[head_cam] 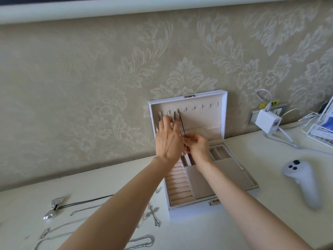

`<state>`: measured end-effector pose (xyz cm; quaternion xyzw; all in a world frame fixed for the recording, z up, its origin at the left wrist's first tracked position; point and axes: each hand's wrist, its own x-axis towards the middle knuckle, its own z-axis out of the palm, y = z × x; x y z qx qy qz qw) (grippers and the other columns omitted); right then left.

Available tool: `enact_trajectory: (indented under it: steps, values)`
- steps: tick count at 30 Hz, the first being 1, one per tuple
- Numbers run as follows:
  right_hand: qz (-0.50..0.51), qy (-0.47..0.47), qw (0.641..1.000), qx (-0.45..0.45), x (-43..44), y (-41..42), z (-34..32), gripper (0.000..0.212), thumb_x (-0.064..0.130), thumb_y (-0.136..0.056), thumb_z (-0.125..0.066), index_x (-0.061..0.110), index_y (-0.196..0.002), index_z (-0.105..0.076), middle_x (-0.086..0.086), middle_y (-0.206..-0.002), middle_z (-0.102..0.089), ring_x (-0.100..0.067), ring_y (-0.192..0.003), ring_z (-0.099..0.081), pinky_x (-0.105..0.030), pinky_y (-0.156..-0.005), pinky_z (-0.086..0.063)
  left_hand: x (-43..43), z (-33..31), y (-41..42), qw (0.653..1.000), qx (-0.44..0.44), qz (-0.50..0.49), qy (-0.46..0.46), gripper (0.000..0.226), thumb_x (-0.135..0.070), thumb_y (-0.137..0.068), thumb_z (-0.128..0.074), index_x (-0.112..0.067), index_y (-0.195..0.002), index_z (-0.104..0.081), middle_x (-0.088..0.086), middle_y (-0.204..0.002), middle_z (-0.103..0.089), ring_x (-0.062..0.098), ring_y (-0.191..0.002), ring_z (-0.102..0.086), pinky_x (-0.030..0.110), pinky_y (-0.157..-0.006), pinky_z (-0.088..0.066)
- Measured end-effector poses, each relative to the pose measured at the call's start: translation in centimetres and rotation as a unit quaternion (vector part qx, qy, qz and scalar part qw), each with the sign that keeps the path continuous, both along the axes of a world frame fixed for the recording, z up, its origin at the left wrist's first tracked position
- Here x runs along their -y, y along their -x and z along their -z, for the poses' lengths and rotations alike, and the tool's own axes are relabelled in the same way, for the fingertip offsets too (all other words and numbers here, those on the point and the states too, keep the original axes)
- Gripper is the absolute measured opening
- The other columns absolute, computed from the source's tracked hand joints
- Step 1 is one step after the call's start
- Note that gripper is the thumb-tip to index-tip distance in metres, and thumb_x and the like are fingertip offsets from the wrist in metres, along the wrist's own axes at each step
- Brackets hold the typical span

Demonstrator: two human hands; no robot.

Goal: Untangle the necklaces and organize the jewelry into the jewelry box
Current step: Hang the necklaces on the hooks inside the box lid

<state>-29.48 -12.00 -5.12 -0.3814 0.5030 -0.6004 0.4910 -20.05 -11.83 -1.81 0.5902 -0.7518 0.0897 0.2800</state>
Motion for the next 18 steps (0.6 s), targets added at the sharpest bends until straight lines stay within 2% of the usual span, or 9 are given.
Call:
enact_trajectory:
  steps: [2,5,6,8,10,12,15,16,18]
  values:
    - [0.011,0.000,1.000,-0.008,0.1,0.1,0.1,0.005,-0.004,-0.087,-0.060,-0.003,-0.082,-0.058,-0.006,-0.061,-0.056,-0.014,-0.048,-0.047,-0.020,-0.043,-0.040,0.0,0.8,-0.1,0.994,0.043,0.052,0.082,0.050,-0.011,-0.069,-0.032,-0.006,-0.111,-0.059,0.013,-0.113,-0.051,0.027,-0.093,-0.047,0.034,-0.074,-0.043]
    - [0.018,0.014,0.999,-0.045,0.4,0.3,0.5,0.021,-0.003,-0.087,-0.058,0.006,-0.068,-0.060,-0.001,-0.056,-0.056,-0.013,-0.050,-0.048,-0.020,-0.046,-0.040,-0.1,1.8,-0.1,0.980,0.139,0.115,0.088,0.058,-0.010,-0.069,-0.023,-0.006,-0.113,-0.060,0.010,-0.115,-0.055,0.026,-0.097,-0.051,0.033,-0.089,-0.036]
    - [0.018,0.026,0.997,-0.069,0.4,0.5,0.6,0.022,-0.002,-0.088,-0.058,0.009,-0.069,-0.063,0.002,-0.057,-0.058,-0.011,-0.051,-0.050,-0.018,-0.048,-0.041,-0.1,2.1,-0.2,0.978,0.155,0.118,0.074,0.060,-0.010,-0.069,-0.019,-0.006,-0.112,-0.060,0.010,-0.115,-0.056,0.027,-0.098,-0.053,0.033,-0.093,-0.037]
    - [0.015,0.050,0.988,-0.147,0.3,1.0,1.0,0.017,0.000,-0.088,-0.058,0.009,-0.084,-0.072,0.005,-0.071,-0.067,-0.007,-0.063,-0.058,-0.011,-0.059,-0.045,-0.1,2.7,-0.5,0.980,0.162,0.104,0.041,0.064,-0.009,-0.068,-0.015,-0.005,-0.113,-0.060,0.010,-0.114,-0.057,0.027,-0.099,-0.055,0.035,-0.097,-0.041]
    - [0.026,0.074,0.965,-0.250,0.2,2.0,1.6,0.019,0.002,-0.087,-0.060,0.009,-0.097,-0.074,0.000,-0.087,-0.073,-0.011,-0.078,-0.064,-0.015,-0.072,-0.049,-0.1,3.2,-0.8,0.983,0.150,0.100,0.021,0.068,-0.008,-0.067,-0.014,-0.003,-0.117,-0.059,0.011,-0.117,-0.057,0.029,-0.104,-0.055,0.038,-0.101,-0.043]
    - [0.080,0.099,0.918,-0.376,0.2,3.0,1.9,0.018,0.004,-0.083,-0.065,0.014,-0.095,-0.076,-0.003,-0.088,-0.074,-0.019,-0.082,-0.064,-0.028,-0.074,-0.050,-0.2,3.6,-0.9,0.985,0.137,0.101,0.012,0.069,-0.006,-0.067,-0.015,-0.002,-0.122,-0.055,0.012,-0.121,-0.055,0.030,-0.109,-0.052,0.040,-0.106,-0.039]
    - [0.177,0.219,0.787,-0.548,1.2,4.2,1.2,0.009,0.004,-0.072,-0.074,0.012,-0.075,-0.075,-0.005,-0.071,-0.069,-0.027,-0.075,-0.052,-0.027,-0.068,-0.037,-0.2,3.7,-0.9,0.989,0.109,0.103,-0.002,0.064,-0.002,-0.065,-0.028,-0.003,-0.124,-0.052,0.012,-0.122,-0.054,0.031,-0.110,-0.052,0.041,-0.103,-0.042]
    - [0.194,0.255,0.759,-0.567,1.7,4.4,0.7,0.006,0.006,-0.070,-0.073,0.012,-0.070,-0.074,-0.006,-0.070,-0.066,-0.027,-0.077,-0.049,-0.029,-0.069,-0.036,-0.2,3.6,-0.7,0.990,0.097,0.099,-0.007,0.063,-0.001,-0.064,-0.030,-0.004,-0.123,-0.052,0.011,-0.120,-0.054,0.030,-0.107,-0.053,0.040,-0.098,-0.045]
    - [0.198,0.289,0.741,-0.573,2.6,4.4,-0.5,0.004,0.007,-0.068,-0.069,0.009,-0.065,-0.070,-0.010,-0.074,-0.059,-0.027,-0.078,-0.048,-0.035,-0.066,-0.043,-0.1,3.3,-0.4,0.994,0.070,0.086,-0.004,0.060,-0.003,-0.063,-0.028,-0.005,-0.118,-0.053,0.010,-0.113,-0.057,0.029,-0.099,-0.053,0.037,-0.087,-0.049]
